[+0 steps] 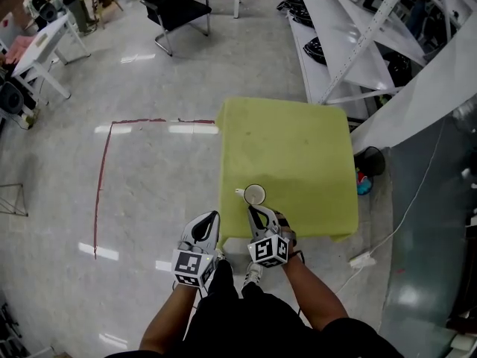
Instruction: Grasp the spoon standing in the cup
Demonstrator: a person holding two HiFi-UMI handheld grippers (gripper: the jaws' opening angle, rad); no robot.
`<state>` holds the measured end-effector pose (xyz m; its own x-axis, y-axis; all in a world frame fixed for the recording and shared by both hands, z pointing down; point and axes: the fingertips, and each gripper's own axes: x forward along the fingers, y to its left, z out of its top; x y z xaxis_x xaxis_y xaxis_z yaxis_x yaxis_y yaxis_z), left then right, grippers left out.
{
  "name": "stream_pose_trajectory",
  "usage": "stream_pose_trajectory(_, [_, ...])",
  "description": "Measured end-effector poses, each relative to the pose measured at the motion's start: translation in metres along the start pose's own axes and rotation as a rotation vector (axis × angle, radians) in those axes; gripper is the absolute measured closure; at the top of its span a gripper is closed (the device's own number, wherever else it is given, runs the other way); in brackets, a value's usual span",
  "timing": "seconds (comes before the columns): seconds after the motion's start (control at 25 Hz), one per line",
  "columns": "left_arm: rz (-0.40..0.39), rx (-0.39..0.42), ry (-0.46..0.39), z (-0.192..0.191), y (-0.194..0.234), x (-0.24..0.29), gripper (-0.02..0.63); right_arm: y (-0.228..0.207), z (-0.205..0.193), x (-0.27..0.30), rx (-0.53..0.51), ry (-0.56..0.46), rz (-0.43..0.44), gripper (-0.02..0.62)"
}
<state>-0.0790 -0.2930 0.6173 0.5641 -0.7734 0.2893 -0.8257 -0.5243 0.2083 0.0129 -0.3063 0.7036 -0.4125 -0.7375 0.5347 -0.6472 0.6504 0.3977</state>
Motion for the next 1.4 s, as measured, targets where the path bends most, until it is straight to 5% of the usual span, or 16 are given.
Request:
stream_pose_trajectory(0.48, [-0.007,0.011,-0.039,0.018,-0.015,0.001,0.600,-0.052,0.037,-0.053,0.390,-0.172,-0.098,0.584])
stream_pose_trajectory(0.76, [-0.021,0.043,-0.077,0.042,-0.029,0.001,0.600,-0.080,0.074,-0.096,0.516,-0.307,-0.127,0.584])
stream_pose_trajectory(1.4, [-0.076,0.121,-0.210,0.112,-0.064,-0.005,0.600,-0.133,0.118,-0.158,0.501,-0.422,-0.260,0.586])
